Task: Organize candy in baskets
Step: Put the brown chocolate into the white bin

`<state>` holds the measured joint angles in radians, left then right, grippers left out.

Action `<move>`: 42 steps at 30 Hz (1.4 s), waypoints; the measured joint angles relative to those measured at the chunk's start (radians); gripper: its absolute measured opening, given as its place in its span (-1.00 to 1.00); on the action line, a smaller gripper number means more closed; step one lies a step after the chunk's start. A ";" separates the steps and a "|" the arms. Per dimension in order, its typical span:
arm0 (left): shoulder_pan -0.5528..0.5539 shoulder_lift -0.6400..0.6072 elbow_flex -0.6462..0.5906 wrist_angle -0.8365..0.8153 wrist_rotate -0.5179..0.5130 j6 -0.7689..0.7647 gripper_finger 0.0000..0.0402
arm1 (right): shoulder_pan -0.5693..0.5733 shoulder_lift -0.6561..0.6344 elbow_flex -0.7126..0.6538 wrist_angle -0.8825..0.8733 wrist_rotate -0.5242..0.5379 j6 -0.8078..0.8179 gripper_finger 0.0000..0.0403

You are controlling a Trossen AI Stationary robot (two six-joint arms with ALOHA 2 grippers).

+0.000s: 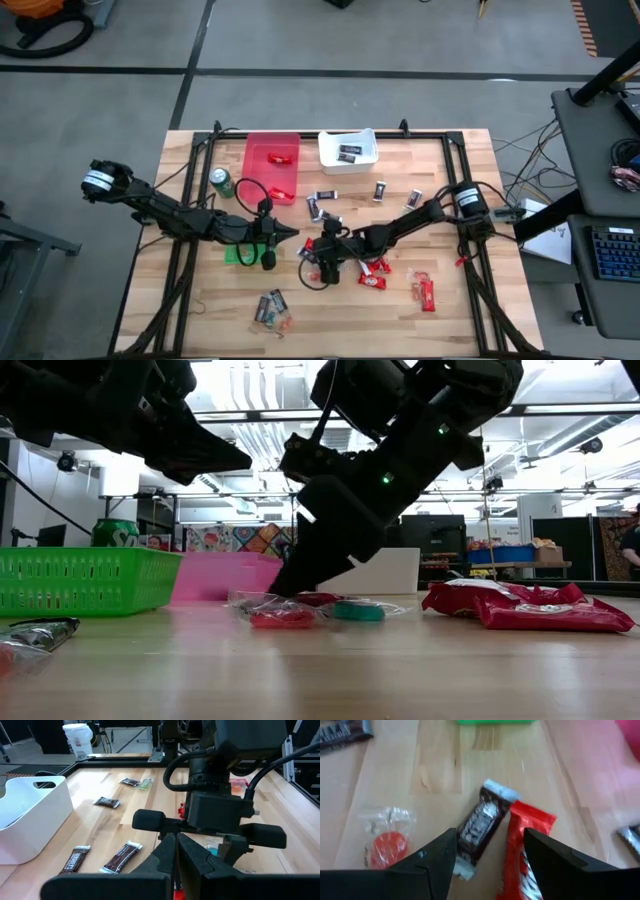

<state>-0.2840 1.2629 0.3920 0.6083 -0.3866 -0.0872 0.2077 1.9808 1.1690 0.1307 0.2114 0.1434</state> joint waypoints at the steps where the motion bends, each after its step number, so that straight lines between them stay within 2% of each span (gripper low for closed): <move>1: 0.000 0.000 0.000 -0.002 0.000 0.000 -1.00 | 0.000 -0.002 0.000 0.005 0.005 -0.004 0.09; 5: 0.001 0.000 0.000 -0.003 0.000 0.000 -1.00 | 0.003 -0.010 0.009 0.010 0.016 -0.029 0.09; 11: 0.001 0.000 0.000 -0.002 0.000 0.000 -1.00 | 0.023 0.019 0.034 0.017 -0.028 -0.031 0.09; 17: 0.001 0.000 0.000 -0.002 0.000 0.000 -1.00 | 0.016 0.077 0.038 0.037 0.026 -0.011 0.09; 22: 0.001 0.000 0.000 -0.003 0.000 0.000 -1.00 | -0.002 0.095 0.040 0.038 0.023 0.016 0.05; 26: 0.001 0.000 0.000 -0.003 0.000 0.000 -1.00 | -0.009 0.097 0.040 0.039 0.016 0.017 -0.16; 33: 0.000 -0.007 0.034 -0.002 0.001 0.013 -1.00 | -0.020 0.097 0.039 0.035 -0.048 0.021 -0.75; 35: 0.000 -0.011 0.052 -0.002 0.001 0.039 -1.00 | -0.020 0.097 0.039 0.035 -0.055 0.019 -0.86; 37: -0.001 -0.017 0.069 -0.008 0.003 0.067 -1.00 | -0.021 0.089 0.038 0.032 -0.061 0.013 -0.94; 42: -0.001 -0.043 0.116 -0.113 0.003 0.081 -1.00 | -0.019 0.044 0.034 0.004 -0.094 -0.003 -0.96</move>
<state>-0.2848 1.2197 0.5079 0.4957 -0.3832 -0.0059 0.1883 2.0245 1.2029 0.1348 0.1170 0.1401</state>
